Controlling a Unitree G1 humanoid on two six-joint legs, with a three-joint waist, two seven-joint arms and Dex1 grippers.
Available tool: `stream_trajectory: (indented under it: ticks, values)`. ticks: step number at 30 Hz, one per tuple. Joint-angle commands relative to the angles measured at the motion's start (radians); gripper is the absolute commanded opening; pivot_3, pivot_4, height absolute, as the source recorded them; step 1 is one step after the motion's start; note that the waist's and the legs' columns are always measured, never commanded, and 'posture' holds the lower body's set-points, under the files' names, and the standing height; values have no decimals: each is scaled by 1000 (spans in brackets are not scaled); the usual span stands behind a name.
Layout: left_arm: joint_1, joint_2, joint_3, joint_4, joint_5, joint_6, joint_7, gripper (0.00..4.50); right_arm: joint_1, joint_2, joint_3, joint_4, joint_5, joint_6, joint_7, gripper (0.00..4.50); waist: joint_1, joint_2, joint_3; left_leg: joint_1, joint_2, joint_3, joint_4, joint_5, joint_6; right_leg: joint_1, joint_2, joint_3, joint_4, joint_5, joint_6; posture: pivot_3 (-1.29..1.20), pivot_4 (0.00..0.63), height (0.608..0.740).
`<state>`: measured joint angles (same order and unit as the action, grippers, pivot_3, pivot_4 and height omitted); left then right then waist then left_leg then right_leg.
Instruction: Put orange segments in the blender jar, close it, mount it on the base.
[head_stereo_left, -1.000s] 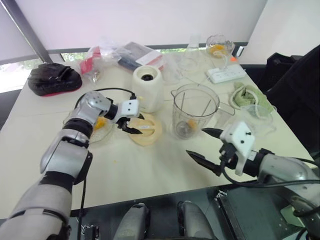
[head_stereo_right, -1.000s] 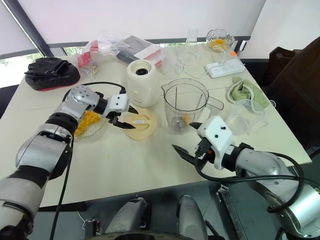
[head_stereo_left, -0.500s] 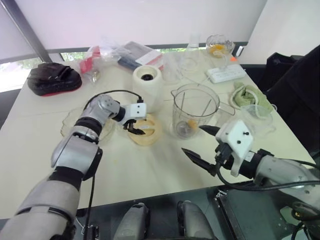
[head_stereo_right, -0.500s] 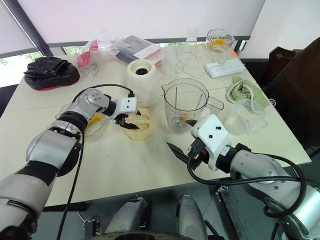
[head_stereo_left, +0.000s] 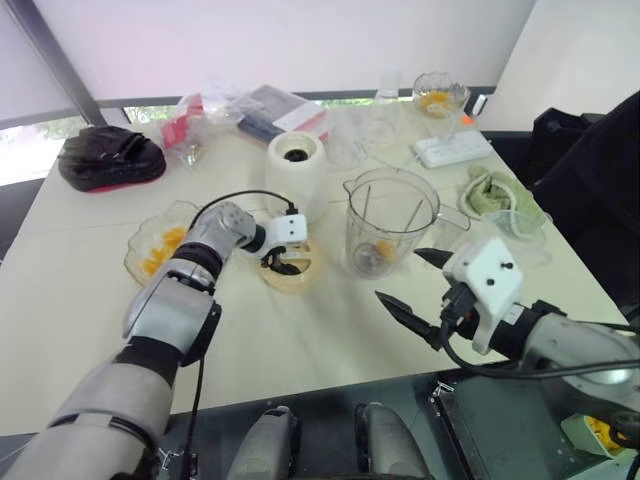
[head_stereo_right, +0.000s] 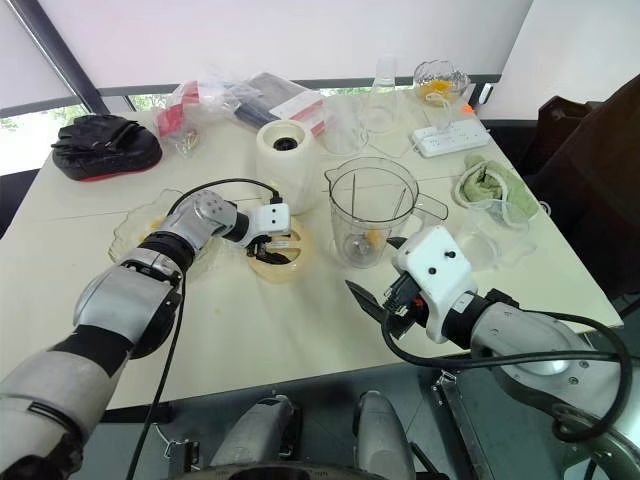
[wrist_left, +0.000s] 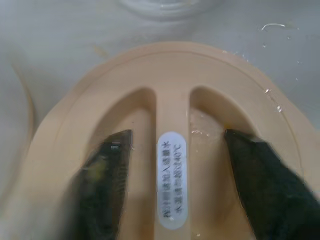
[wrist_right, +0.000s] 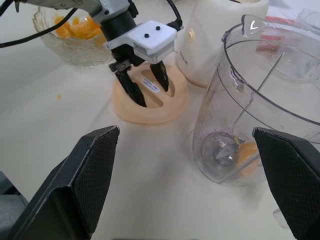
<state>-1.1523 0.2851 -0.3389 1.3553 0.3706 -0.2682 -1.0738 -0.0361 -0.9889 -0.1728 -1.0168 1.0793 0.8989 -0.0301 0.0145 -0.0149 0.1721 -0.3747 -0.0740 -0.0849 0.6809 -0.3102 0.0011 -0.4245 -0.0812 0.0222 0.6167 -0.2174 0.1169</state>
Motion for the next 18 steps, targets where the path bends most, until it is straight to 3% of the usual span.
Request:
stream_trajectory:
  ticks: [1, 2, 3, 9, 18]
  values:
    - [17, 2, -2, 14, 24, 19, 19, 1023, 22, -37, -33, -30, 44, -56, -44, 4500, 0, 0, 0, 0, 0, 0, 1, 0, 0, 0, 0, 0, 0, 0, 1, 0, 150, 740]
    - [17, 2, 2, 13, 21, 17, 19, 381, 33, -47, -33, -30, 52, -67, -54, 4500, 0, -1, -1, 0, 0, 0, 1, 0, 0, 1, 0, 0, 0, 1, 1, 0, 150, 740]
    - [15, 4, 9, 11, 16, 13, 12, 245, 44, -55, -33, -30, 56, -77, -61, 4500, 0, -1, -1, 1, 0, 0, 1, 0, 0, 1, 0, 0, 0, 1, 1, 0, 150, 740]
    - [3, 26, 56, -7, -30, -28, -61, 249, 146, -55, -34, -30, 28, -125, -104, 4500, 0, -1, -1, 0, 0, 0, 1, -1, 2, 0, 0, 0, 0, 1, 1, 0, 150, 740]
    - [-27, 38, 218, -101, -217, -51, -278, 249, 222, 166, 51, 60, -300, -132, -185, 4500, -1, -2, -1, -2, 0, 1, 2, -2, 3, -1, 0, 0, 0, 1, 1, 0, 150, 740]
